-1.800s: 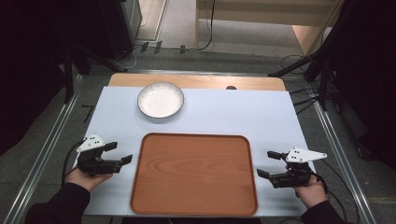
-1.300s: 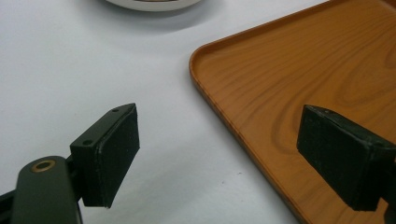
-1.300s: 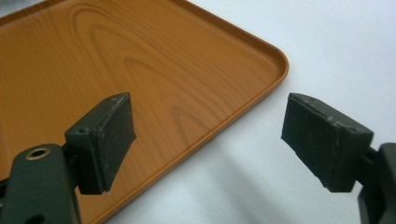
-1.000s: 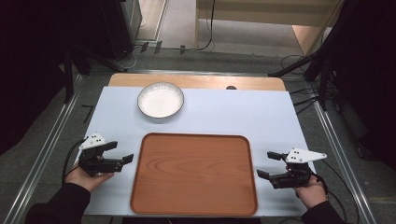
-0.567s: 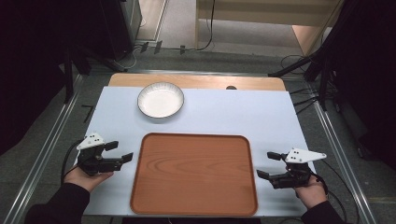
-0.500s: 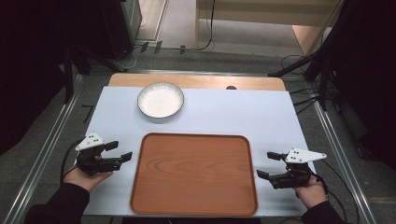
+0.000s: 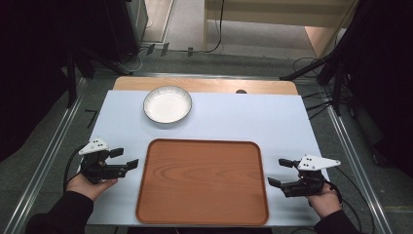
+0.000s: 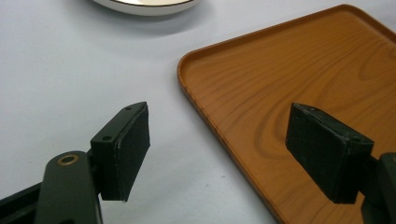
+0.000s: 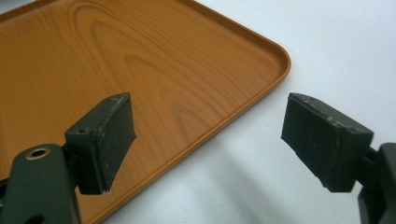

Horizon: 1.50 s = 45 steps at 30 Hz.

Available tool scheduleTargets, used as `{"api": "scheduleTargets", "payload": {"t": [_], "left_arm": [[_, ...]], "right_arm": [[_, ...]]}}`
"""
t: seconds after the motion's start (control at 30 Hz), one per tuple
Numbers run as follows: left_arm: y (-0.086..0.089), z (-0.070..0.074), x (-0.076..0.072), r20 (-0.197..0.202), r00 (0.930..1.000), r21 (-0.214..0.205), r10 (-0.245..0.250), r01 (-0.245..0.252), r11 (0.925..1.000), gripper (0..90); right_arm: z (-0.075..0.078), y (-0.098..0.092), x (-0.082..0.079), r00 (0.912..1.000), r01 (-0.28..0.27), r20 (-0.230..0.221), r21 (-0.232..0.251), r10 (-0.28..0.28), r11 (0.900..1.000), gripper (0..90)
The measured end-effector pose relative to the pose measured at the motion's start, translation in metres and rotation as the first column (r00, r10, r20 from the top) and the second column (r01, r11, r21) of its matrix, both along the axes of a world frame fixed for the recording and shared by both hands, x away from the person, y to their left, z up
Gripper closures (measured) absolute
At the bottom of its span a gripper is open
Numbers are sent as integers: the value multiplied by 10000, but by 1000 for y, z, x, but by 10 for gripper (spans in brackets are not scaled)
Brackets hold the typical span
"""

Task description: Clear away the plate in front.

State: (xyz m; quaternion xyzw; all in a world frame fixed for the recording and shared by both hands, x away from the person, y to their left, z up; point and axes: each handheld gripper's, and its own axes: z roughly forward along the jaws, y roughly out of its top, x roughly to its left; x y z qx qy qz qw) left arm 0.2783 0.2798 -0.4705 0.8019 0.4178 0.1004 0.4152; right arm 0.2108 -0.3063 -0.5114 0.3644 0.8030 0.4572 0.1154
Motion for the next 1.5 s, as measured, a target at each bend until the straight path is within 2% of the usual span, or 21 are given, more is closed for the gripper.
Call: {"api": "scheduleTargets", "payload": {"t": [0.13, 0.23, 0.43, 0.5, 0.57, 0.63, 0.77, 0.9, 0.97, 1.07, 1.17, 1.27, 1.4, 1.5], "left_arm": [[0, -1, 0, -66, 10000, 104, 7, -7, 9999, 228], [-1, 0, 1, -366, 9993, 86, 121, -118, 9999, 238], [-3, -1, 3, -510, 9984, 132, 237, -230, 9996, 243], [-3, -2, 5, -529, 9984, 35, 213, -212, 9998, 242], [-5, -3, 9, -526, 9985, 105, 121, -116, 9999, 238], [-7, -5, 13, -566, 9981, 276, 242, -227, 9994, 238], [-8, -9, 22, -806, 9963, 78, 314, -309, 9995, 239], [-10, -11, 29, -756, 9965, 322, 351, -327, 9989, 236], [-11, -12, 35, -791, 9960, 236, 407, -389, 9990, 228], [-12, -14, 45, -1001, 9936, 60, 525, -522, 9986, 162], [-13, -14, 52, -984, 9925, 227, 727, -708, 9972, 173], [-12, -12, 60, -919, 9922, 119, 845, -837, 9964, 194], [-13, -10, 71, -1026, 9890, 235, 1062, -1043, 9943, 221], [-15, -9, 82, -1141, 9879, 306, 1051, -1022, 9943, 258]], "right_arm": [[0, 0, 0, 10000, -4, 4, -8, 4, 10000, 178], [0, 0, 0, 10000, -2, 0, -4, 2, 10000, 178], [0, 0, 0, 10000, -4, -22, -55, 4, 10000, 178], [0, 0, 0, 10000, -3, -20, -34, 3, 10000, 178], [0, 0, 0, 10000, -28, -58, -75, 28, 10000, 178], [0, 0, 0, 10000, -24, -63, -61, 24, 10000, 178], [0, 0, 0, 10000, -15, -33, -42, 15, 10000, 178], [-1, 0, 0, 10000, -40, -29, -59, 40, 10000, 178], [-1, 0, 0, 10000, -37, -37, -53, 37, 10000, 178], [-1, 0, 0, 10000, -17, -22, -46, 17, 10000, 178], [-1, 0, 0, 10000, -6, 7, -58, 6, 10000, 178], [-1, 0, 0, 10000, -23, -25, -60, 22, 10000, 178], [-1, -1, 0, 10000, -4, 22, -70, 5, 10000, 178], [-1, -1, 0, 10000, -35, -27, -108, 35, 9999, 179]]}}
